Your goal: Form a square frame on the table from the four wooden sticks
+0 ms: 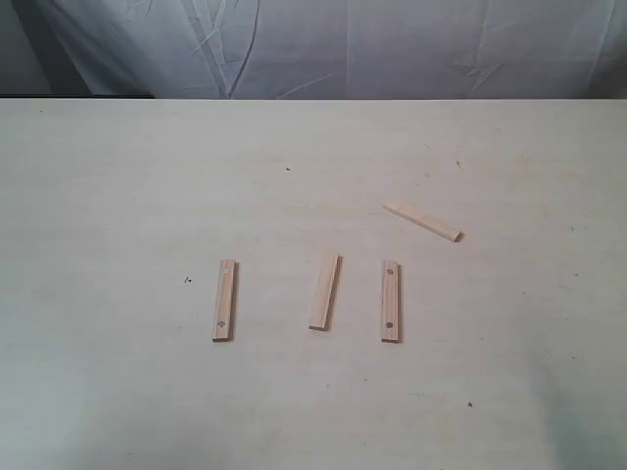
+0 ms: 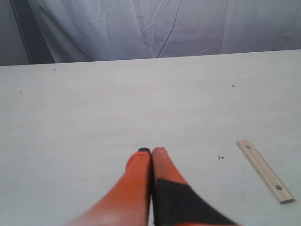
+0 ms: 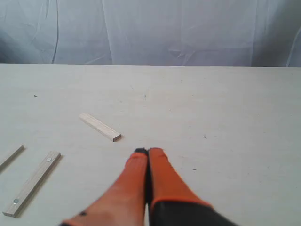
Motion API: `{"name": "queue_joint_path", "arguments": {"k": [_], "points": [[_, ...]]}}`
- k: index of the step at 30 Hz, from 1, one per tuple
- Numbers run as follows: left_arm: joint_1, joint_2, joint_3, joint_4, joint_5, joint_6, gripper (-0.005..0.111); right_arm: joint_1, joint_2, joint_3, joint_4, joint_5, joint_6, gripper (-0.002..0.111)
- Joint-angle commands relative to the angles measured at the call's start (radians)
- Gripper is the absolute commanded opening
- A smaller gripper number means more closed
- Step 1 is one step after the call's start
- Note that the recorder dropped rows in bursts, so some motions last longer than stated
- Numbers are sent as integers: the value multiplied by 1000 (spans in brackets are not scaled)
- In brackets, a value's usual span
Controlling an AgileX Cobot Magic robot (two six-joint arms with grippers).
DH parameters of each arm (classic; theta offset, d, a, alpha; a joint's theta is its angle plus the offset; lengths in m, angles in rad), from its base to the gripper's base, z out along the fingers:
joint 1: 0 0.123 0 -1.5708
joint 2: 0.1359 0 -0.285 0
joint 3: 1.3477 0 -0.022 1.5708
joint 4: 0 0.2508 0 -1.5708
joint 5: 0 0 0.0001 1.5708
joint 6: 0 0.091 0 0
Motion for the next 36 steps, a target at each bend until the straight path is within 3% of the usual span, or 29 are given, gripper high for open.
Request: {"name": "queue_joint_path", "arguments": {"k": [1, 16, 26, 36], "points": [[2, -5, 4, 0, -12, -3, 0, -6, -6, 2, 0, -7, -4, 0], [2, -5, 4, 43, -12, -1, 0, -6, -6, 2, 0, -7, -4, 0], [2, -5, 4, 42, -265, -1, 0, -6, -6, 2, 0, -7, -4, 0], [2, -5, 4, 55, -315, -1, 0, -6, -6, 2, 0, -7, -4, 0]]}}
